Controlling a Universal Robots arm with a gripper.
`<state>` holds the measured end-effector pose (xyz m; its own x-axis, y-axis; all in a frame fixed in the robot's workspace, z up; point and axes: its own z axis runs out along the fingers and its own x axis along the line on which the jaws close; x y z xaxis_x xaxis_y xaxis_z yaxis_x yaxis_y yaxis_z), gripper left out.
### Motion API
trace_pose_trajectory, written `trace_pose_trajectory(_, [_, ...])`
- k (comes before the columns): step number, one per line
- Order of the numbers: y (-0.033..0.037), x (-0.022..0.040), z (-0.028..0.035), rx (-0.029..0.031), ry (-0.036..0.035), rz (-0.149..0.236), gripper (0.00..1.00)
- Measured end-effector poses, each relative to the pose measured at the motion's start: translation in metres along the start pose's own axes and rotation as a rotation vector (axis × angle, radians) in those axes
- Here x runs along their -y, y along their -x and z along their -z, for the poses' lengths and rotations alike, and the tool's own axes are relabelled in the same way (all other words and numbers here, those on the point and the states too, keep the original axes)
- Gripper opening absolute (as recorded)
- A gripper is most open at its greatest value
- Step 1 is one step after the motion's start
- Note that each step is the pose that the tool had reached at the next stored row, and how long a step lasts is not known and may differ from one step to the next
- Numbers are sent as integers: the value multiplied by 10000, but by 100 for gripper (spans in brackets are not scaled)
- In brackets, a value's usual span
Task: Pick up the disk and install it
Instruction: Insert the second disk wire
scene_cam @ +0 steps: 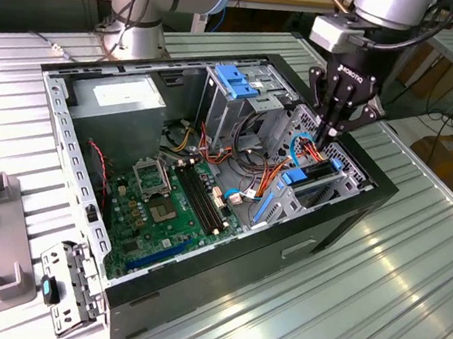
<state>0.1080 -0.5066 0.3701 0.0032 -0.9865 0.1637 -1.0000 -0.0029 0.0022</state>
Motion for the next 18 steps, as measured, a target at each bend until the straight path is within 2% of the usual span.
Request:
trace_pose_trajectory(4, [-42, -35, -13, 424, -8, 7, 16])
trace_pose_trajectory(5, [-57, -45, -18, 545, -12, 12, 16])
trace_pose_trajectory(6, [-76, -55, -25, 637, -16, 21, 16])
trace_pose_trajectory(8, [-138, -62, -42, 689, -29, 52, 16])
trace_pose_trajectory(10, [-193, -68, -58, 705, -40, 77, 16])
trace_pose_trajectory(12, [-308, -78, -101, 724, -76, 120, 16])
trace_pose_trajectory(13, [-341, -86, -121, 762, -91, 142, 16])
trace_pose_trajectory(15, [-367, -104, -145, 929, -133, 232, 16])
trace_pose_trajectory(18, [-373, -121, -151, 1042, -238, 258, 16])
